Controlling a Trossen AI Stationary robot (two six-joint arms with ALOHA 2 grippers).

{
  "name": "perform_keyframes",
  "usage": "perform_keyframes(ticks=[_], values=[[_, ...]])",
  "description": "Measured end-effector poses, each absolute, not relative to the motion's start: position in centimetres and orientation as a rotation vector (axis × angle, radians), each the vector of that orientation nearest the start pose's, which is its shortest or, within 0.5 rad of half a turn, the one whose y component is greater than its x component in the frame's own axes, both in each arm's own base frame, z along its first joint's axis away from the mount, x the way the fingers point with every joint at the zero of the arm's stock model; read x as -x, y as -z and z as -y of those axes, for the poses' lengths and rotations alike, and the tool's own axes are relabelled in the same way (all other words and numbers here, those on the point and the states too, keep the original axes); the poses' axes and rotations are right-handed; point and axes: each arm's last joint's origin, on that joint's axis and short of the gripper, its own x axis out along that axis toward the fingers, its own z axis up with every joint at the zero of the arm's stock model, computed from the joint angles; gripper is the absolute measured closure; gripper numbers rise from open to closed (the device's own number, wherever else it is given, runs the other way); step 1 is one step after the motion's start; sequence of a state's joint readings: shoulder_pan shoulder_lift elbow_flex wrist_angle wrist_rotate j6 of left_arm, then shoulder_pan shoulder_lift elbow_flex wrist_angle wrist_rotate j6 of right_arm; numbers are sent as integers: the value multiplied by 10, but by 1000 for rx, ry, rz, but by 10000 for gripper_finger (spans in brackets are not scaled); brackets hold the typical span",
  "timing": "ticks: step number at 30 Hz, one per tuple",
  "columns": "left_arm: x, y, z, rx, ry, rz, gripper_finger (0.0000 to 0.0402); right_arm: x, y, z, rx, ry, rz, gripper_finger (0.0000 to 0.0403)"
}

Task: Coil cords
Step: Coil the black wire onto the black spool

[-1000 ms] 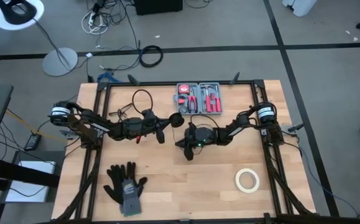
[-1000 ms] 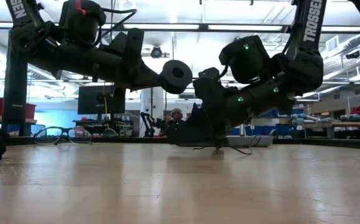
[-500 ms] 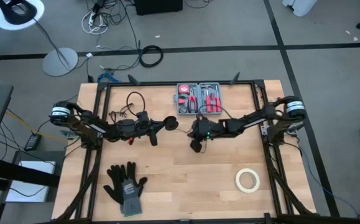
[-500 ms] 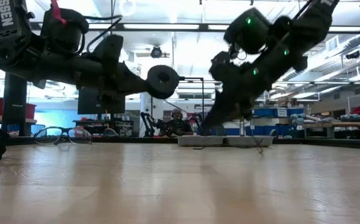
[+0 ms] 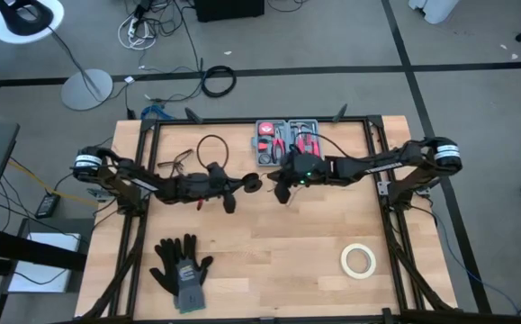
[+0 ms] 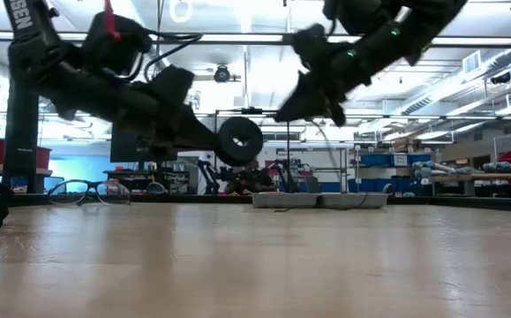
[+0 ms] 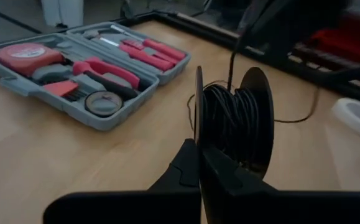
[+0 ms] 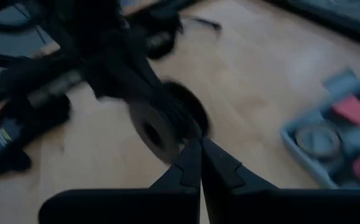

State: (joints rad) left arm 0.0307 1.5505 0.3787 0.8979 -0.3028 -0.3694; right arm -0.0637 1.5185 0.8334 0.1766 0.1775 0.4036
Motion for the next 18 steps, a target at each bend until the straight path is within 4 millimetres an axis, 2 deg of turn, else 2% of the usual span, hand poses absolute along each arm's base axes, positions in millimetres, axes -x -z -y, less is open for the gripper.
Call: perform_keyframes(ticks=[8,15,18], values=[[-274,-150,-19,279,-438,-258,401,-364,-214,21,-283,268,-456,403],[-274,-150,-20,328,-494,-249,401,-395,-203,13,-206,226,-451,389],[-276,-156,-20,368,-500,-181,401,-400,-188,8,-208,208,-493,375]])
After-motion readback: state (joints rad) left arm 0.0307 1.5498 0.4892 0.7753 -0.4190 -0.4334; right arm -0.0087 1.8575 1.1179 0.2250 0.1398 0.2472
